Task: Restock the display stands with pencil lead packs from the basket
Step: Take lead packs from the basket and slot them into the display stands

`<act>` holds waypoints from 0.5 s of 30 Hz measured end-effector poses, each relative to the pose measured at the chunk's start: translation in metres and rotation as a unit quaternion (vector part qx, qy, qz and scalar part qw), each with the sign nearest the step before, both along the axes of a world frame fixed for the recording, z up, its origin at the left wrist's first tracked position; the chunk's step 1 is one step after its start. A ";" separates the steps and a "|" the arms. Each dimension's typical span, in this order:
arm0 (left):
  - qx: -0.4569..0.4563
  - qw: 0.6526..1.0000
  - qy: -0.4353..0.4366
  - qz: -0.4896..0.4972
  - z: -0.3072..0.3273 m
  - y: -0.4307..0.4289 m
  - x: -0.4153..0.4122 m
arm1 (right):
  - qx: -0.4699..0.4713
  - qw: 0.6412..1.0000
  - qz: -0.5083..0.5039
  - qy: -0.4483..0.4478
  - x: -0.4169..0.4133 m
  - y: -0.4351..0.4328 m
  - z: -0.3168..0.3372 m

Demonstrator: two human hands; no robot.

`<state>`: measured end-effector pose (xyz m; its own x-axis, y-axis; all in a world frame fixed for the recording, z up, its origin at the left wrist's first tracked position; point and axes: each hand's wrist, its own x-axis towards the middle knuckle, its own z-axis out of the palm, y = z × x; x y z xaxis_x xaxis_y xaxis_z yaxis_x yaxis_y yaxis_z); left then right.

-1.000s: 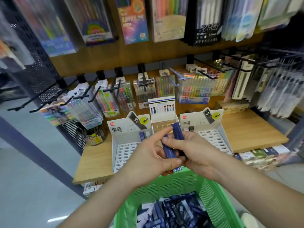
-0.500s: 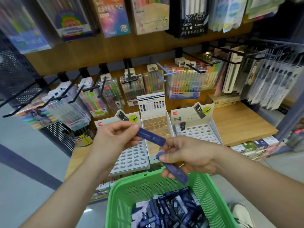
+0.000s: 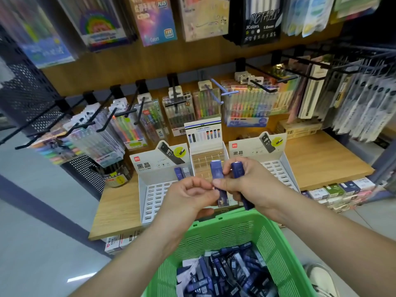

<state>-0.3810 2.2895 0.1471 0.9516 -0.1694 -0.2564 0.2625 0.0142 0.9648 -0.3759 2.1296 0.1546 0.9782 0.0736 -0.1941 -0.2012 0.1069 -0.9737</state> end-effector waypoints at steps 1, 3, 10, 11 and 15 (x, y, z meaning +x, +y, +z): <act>0.010 1.000 -0.004 -0.002 0.000 0.002 0.001 | -0.036 0.999 0.019 -0.015 0.000 -0.002 0.000; 0.052 0.998 -0.038 -0.019 0.000 0.006 0.003 | -0.074 0.995 0.065 -0.026 -0.001 -0.004 -0.001; 0.187 0.977 -0.101 0.009 0.013 0.027 0.035 | -0.111 0.991 0.052 0.046 0.013 -0.004 0.000; 0.211 0.971 -0.113 0.026 0.017 0.033 0.048 | -0.077 0.994 0.026 0.067 0.019 -0.005 0.002; 0.304 0.935 -0.177 0.053 0.016 0.037 0.112 | 0.049 0.992 -0.065 0.096 0.040 -0.012 0.010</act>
